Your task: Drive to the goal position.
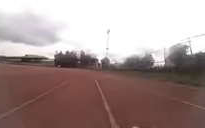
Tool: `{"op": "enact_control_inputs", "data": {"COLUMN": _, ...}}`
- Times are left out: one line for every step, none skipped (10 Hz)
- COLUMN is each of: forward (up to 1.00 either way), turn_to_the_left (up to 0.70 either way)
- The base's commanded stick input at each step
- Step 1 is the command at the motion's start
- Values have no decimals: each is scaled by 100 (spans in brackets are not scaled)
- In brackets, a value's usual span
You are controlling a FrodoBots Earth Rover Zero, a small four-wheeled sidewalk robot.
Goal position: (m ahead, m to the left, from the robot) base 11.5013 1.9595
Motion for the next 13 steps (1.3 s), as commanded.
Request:
{"op": "enact_control_inputs", "data": {"forward": 70, "turn_to_the_left": 0}}
{"op": "enact_control_inputs", "data": {"forward": 70, "turn_to_the_left": 0}}
{"op": "enact_control_inputs", "data": {"forward": 70, "turn_to_the_left": 0}}
{"op": "enact_control_inputs", "data": {"forward": 70, "turn_to_the_left": 0}}
{"op": "enact_control_inputs", "data": {"forward": 70, "turn_to_the_left": 0}}
{"op": "enact_control_inputs", "data": {"forward": 70, "turn_to_the_left": 0}}
{"op": "enact_control_inputs", "data": {"forward": 70, "turn_to_the_left": 0}}
{"op": "enact_control_inputs", "data": {"forward": 70, "turn_to_the_left": 0}}
{"op": "enact_control_inputs", "data": {"forward": 70, "turn_to_the_left": 0}}
{"op": "enact_control_inputs", "data": {"forward": 70, "turn_to_the_left": 0}}
{"op": "enact_control_inputs", "data": {"forward": 70, "turn_to_the_left": 0}}
{"op": "enact_control_inputs", "data": {"forward": 70, "turn_to_the_left": 0}}
{"op": "enact_control_inputs", "data": {"forward": 70, "turn_to_the_left": 0}}
